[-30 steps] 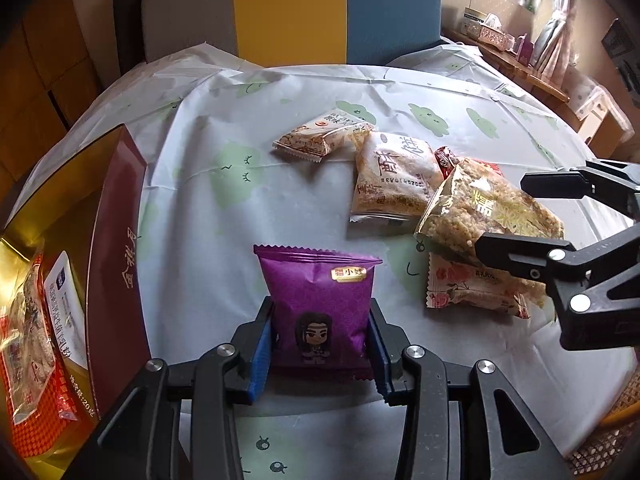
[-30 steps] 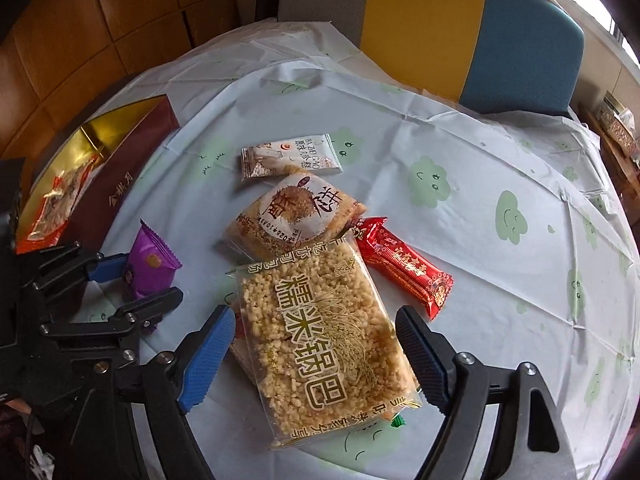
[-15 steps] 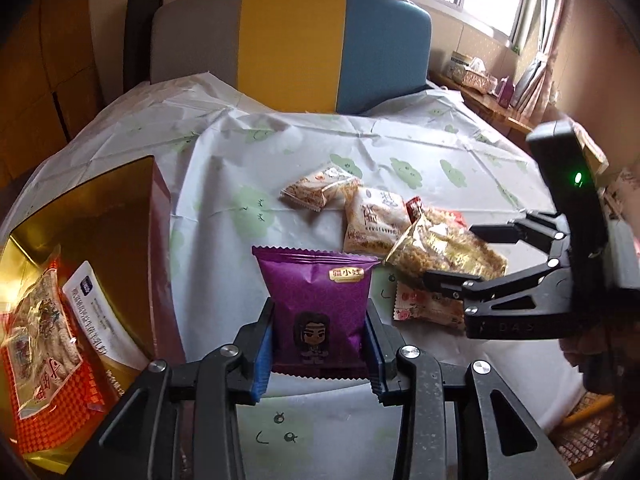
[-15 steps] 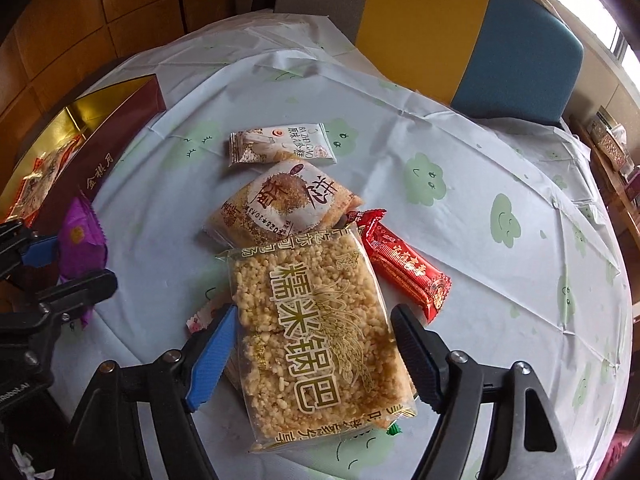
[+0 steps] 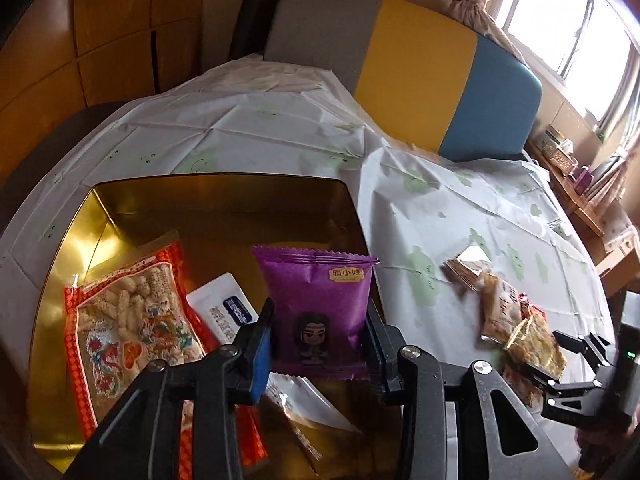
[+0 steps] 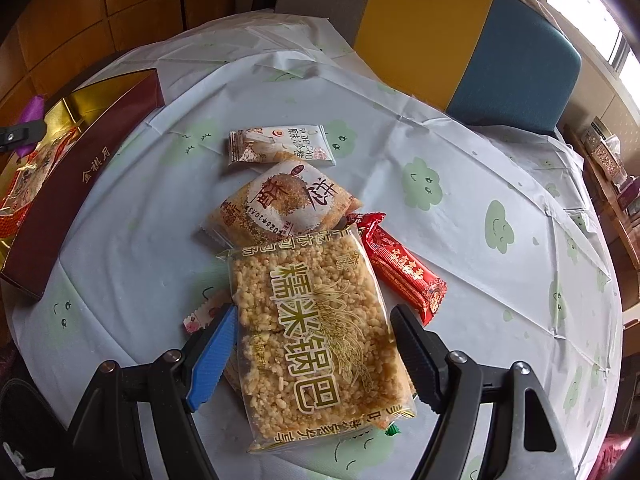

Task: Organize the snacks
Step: 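Carry the purple packet into the tin and release it with the left tool, then grasp the large rice-cracker bag with the right tool, carry toward tin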

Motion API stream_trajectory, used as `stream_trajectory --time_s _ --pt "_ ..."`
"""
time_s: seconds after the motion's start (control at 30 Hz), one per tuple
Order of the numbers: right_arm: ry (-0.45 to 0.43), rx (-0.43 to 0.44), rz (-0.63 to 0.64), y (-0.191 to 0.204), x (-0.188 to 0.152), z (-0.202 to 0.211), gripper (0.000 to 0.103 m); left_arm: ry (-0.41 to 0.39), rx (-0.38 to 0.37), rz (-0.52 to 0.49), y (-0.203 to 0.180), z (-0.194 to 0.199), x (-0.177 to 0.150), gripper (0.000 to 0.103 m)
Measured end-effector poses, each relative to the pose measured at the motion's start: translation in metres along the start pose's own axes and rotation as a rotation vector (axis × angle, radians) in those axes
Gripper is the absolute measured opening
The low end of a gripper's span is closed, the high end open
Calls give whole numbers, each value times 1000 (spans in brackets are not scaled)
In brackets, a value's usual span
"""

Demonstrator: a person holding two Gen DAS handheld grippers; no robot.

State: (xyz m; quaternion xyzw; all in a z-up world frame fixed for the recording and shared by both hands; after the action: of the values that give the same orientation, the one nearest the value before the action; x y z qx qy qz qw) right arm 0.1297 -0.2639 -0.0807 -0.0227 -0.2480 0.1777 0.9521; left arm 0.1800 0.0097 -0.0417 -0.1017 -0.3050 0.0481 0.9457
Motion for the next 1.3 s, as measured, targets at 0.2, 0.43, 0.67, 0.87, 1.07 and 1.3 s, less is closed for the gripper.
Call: stream_trajectory --time_s 0.2,0.43,0.67,0.87,1.07,1.3 --pt "0 -3 2 0 0 0 78 21 70 -24 5 -41 25 42" --pt "-1 -5 4 2 0 1 78 32 103 2 8 -53 25 49" --pt "0 -15 10 4 -1 2 78 45 115 23 15 -46 6 49" --pt "-1 -19 11 4 -1 2 78 1 125 -5 8 -22 -10 49" --pt "-4 -27 13 7 -2 3 78 -43 132 -45 1 6 -23 49" --pt "-8 -43 10 10 -3 4 78 -62 126 -72 -3 28 -39 49"
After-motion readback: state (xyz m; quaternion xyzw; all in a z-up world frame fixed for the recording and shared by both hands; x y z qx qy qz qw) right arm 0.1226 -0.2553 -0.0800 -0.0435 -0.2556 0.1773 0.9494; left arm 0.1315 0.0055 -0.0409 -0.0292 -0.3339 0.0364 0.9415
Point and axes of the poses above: each gripper's, at about its wrist camera, not at the fingertips, and z roughly against the way its jaws point, y to its left, x to its top, the point moved 5 cm from there along -z, roughly the way its jaws point, and after that the axes turned 5 degrees about z, right-handed, at the moved point
